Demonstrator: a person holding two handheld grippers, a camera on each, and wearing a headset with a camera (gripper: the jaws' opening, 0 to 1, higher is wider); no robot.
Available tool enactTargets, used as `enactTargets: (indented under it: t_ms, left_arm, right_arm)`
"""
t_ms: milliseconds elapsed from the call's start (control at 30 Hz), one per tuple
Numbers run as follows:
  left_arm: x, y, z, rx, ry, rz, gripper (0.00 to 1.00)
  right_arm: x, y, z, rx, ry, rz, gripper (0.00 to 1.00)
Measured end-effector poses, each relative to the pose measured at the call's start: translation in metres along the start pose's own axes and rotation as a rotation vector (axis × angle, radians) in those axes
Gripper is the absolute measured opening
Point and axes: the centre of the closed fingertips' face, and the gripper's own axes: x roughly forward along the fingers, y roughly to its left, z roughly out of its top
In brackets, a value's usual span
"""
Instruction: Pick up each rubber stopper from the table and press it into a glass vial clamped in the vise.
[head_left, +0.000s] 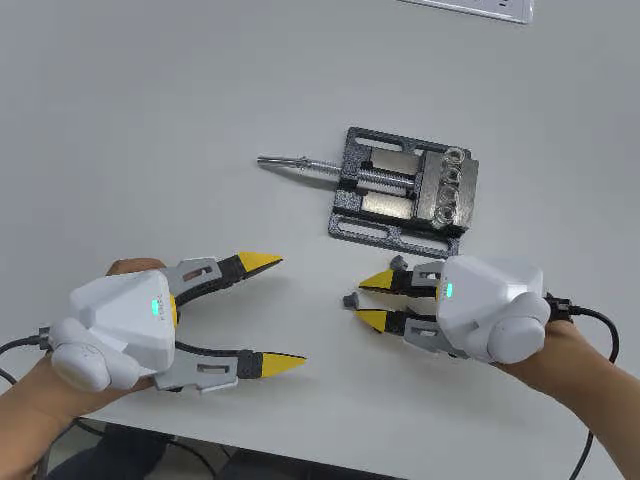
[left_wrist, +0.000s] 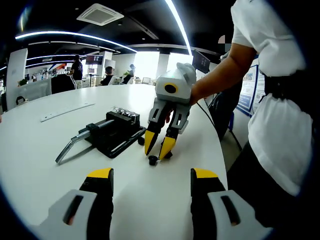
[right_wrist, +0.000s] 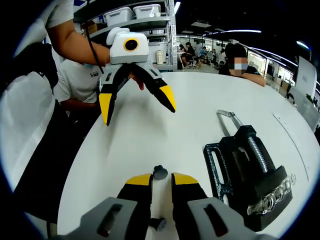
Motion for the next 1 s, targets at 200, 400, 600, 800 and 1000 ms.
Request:
enactTargets:
  t_ms: [200, 400, 600, 800, 1000]
  left_arm:
    - [-0.0002, 0.0013, -0.0005, -0.003, -0.002, 0.002, 0.60]
    - [0.0016, 0.0012, 0.0008, -0.007, -0.001, -0.001, 0.60]
    - [0.0028, 0.0020, 0.0016, -0.012, -0.002, -0.002, 0.60]
    - [0.0036, 0.0015, 0.0009, -0.015, 0.000, -0.004, 0.59]
    - [0.0054, 0.0015, 0.0007, -0.016, 0.000, -0.008, 0.58]
  right_arm:
    - [0.0022, -0.0009, -0.0010, -0.022, -0.001, 0.021, 0.16]
    - [0.0030, 0.0011, 0.0003, -0.049, -0.014, 0.050, 0.15]
    - [0.0046, 0.0020, 0.0012, -0.049, -0.022, 0.060, 0.15]
    - [0.0043, 0.0017, 0.0008, -0.045, -0.027, 0.064, 0.14]
    - [0.0038, 0.0033, 0.0008, -0.048, -0.036, 0.069, 0.13]
